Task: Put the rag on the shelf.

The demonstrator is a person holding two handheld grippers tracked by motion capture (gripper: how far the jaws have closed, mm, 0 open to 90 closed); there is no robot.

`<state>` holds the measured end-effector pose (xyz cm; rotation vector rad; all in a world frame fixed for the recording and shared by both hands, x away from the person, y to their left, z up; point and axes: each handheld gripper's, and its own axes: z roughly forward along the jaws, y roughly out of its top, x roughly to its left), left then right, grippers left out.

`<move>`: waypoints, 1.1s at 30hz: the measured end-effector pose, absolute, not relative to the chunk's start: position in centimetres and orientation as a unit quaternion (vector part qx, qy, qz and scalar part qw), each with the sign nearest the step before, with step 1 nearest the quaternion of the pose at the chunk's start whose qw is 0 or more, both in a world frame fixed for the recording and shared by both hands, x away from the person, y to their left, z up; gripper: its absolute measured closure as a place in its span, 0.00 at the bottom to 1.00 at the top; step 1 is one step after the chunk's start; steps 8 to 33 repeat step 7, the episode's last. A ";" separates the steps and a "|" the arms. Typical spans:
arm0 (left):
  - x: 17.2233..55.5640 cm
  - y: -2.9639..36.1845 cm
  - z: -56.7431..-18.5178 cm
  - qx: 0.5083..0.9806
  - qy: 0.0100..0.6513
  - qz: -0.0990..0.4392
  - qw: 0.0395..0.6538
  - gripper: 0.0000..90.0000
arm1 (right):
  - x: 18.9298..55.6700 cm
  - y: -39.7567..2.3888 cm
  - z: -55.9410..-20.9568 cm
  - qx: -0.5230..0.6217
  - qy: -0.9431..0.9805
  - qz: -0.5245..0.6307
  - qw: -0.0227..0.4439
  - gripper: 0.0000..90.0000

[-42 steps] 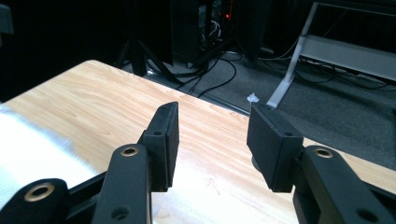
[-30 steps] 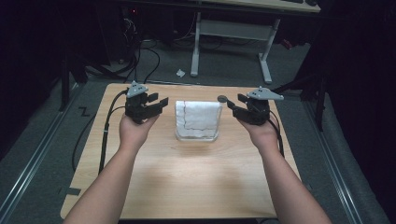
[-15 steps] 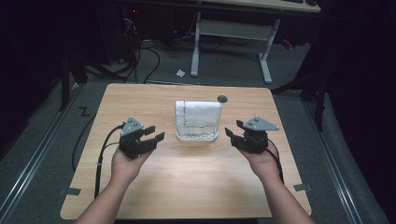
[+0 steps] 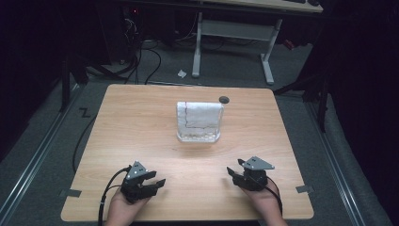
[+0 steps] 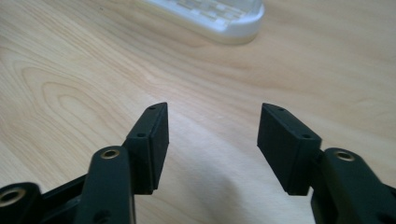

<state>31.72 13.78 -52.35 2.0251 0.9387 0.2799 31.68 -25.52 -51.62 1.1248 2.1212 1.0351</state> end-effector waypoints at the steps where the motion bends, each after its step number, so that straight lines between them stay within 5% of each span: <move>1: 31.9 13.7 -52.5 0.813 0.375 0.113 0.431 0.53 | 31.6 -25.9 -51.4 0.416 0.777 0.386 0.273 0.50; 33: 32.9 13.6 -53.1 0.799 0.396 0.096 0.441 0.51 | 32.6 -26.3 -52.5 0.443 0.771 0.387 0.245 0.46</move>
